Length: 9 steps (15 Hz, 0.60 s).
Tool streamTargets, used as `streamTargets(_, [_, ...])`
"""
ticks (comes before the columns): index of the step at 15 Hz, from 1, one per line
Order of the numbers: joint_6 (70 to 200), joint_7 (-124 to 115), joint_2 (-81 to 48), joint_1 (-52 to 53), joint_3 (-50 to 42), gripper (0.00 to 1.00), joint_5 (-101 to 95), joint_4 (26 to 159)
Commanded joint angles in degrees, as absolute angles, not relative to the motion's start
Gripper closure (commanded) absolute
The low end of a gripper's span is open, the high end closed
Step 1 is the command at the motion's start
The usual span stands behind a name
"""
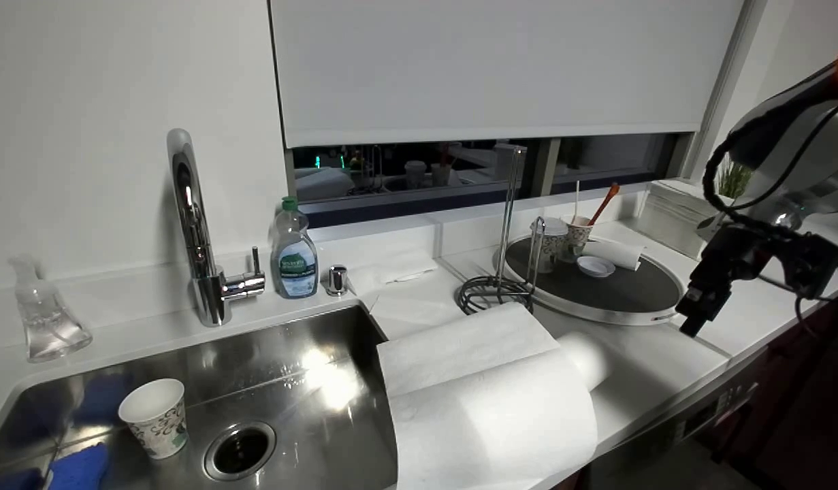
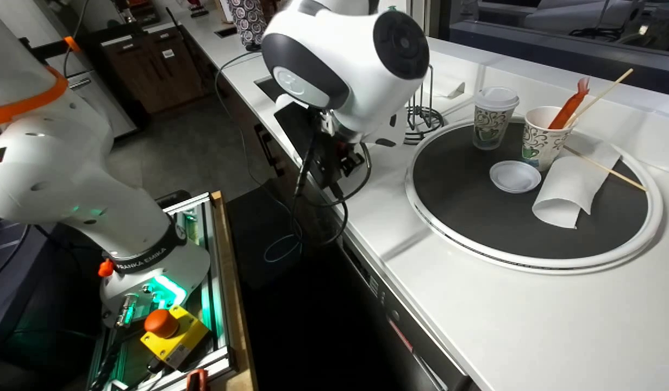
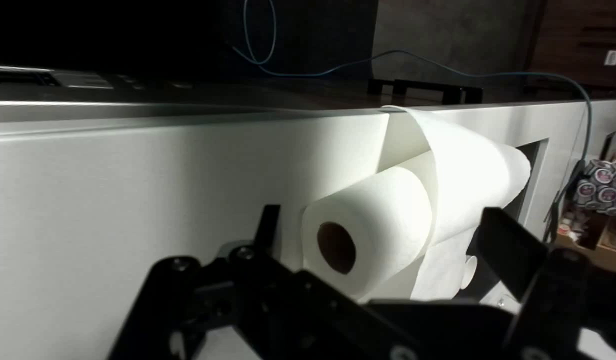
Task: Pick up the paper towel roll and place it on the paper towel holder
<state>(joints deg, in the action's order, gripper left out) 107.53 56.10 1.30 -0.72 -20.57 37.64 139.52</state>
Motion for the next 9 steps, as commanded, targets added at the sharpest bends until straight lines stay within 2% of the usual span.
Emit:
streamTargets(1, [101.95,64.71,-8.96,-4.94,-15.56,0.00,43.39,133.51])
streamTargets(6, [104.42,61.87,-9.36,-6.76,-11.20,0.00,40.36,133.92])
streamTargets(9, [100.12,66.97,-11.08,-8.14,-9.33,0.00,42.69,132.93])
